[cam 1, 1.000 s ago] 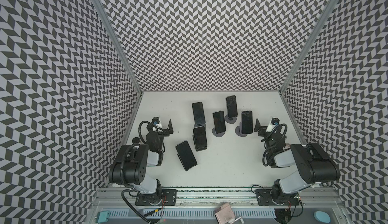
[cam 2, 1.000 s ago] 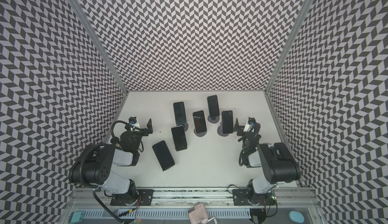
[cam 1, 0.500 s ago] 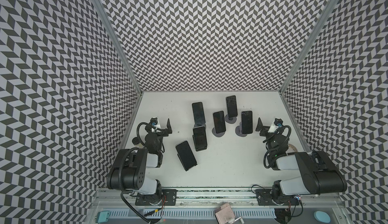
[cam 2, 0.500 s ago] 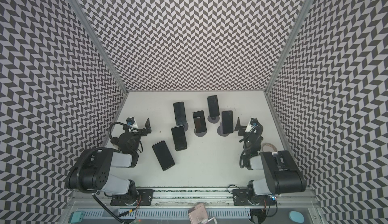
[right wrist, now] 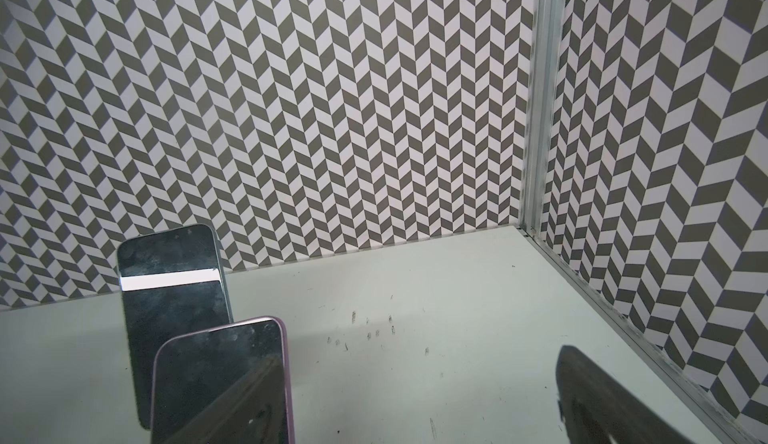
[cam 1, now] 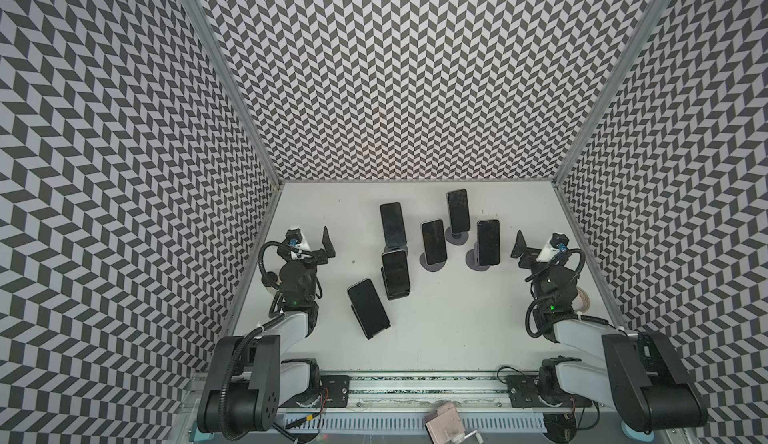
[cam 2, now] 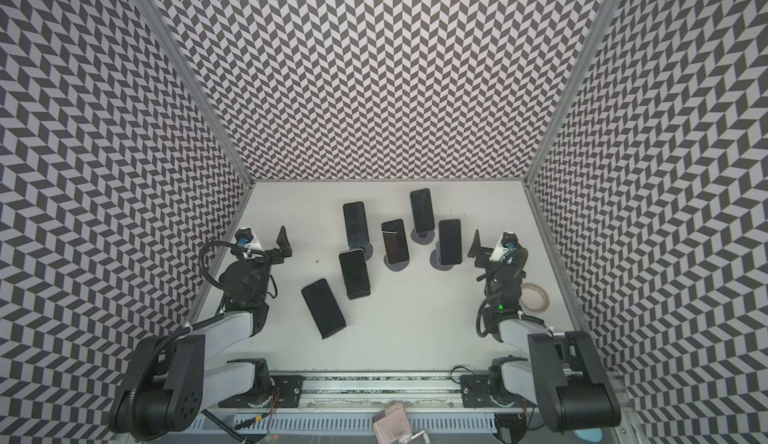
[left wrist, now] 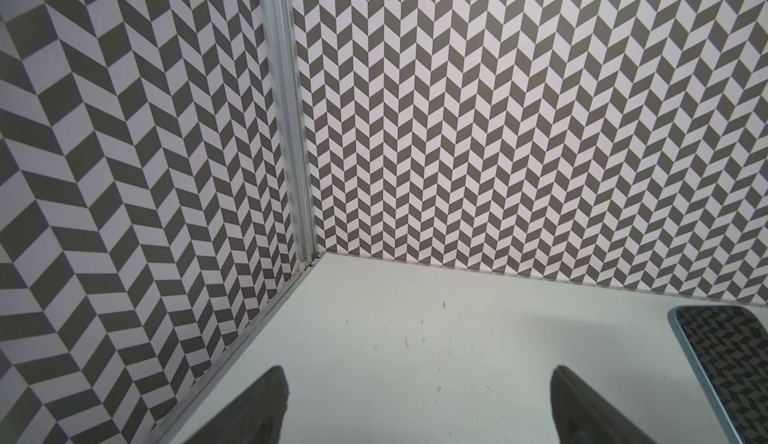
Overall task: Remove the phone from the phone stand
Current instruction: 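Raise both arms and reach the grippers toward the phones on stands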
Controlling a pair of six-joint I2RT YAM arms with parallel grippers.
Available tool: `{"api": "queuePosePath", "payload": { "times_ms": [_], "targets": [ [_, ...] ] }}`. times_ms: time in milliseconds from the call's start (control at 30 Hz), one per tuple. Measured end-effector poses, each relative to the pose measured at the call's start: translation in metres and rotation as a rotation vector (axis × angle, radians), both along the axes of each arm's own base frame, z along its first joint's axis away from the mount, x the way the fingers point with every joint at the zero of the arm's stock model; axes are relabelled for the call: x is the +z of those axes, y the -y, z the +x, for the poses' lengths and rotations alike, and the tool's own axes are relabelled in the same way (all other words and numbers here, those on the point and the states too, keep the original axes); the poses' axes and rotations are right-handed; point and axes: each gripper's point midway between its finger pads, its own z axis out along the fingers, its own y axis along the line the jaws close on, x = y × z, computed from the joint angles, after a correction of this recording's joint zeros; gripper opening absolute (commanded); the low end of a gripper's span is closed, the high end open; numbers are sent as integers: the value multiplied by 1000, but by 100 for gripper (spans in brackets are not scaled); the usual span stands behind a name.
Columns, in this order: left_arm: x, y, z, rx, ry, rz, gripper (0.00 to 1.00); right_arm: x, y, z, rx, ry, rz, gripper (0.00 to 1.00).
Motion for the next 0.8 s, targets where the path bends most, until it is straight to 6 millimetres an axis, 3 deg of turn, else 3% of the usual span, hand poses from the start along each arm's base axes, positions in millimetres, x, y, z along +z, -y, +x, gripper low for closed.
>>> {"api": "queuePosePath", "payload": {
  "times_ms": [367,533,633,800],
  "targets": [
    [77,0,23,1,33,-4,96,26,-1,16,1,2,9,100],
    [125,11,26,-48,63,-19,93,64,-8,37,37,7,26,99],
    [151,32,19,-113,81,-22,92,88,-14,47,70,11,48,99],
    [187,98,1,-294,91,10,92,111,-22,55,112,-14,104,98]
  ]
}}
